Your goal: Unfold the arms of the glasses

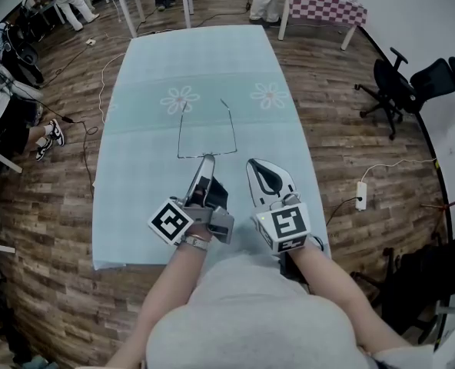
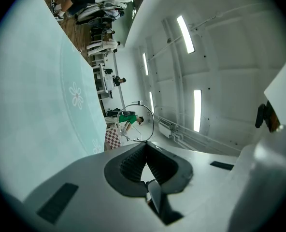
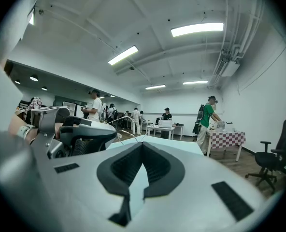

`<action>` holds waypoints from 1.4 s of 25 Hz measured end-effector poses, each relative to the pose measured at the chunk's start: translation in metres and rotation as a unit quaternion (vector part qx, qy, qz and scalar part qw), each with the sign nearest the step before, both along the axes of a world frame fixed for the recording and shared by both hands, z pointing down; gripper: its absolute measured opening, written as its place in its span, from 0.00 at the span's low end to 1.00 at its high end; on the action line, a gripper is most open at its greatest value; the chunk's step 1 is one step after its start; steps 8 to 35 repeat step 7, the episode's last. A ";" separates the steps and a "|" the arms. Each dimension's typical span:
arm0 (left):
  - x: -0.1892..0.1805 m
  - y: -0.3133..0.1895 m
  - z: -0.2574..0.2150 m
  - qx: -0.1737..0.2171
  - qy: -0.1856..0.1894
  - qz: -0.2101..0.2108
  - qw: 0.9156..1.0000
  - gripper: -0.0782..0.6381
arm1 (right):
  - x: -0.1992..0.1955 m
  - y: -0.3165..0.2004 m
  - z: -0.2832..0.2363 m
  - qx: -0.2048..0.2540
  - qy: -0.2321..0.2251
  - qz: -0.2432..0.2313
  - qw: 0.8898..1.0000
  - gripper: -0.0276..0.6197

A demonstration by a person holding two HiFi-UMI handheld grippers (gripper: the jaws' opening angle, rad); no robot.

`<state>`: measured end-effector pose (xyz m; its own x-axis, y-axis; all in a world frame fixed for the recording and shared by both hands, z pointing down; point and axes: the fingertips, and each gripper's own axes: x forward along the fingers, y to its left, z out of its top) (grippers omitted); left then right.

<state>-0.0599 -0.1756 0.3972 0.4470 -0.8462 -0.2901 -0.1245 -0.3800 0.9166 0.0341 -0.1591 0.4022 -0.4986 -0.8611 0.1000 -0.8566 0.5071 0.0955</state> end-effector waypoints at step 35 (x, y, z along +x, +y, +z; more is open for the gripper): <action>-0.002 -0.004 -0.004 0.000 0.000 0.000 1.000 0.12 | -0.001 -0.005 -0.003 0.000 -0.001 0.000 1.000 0.05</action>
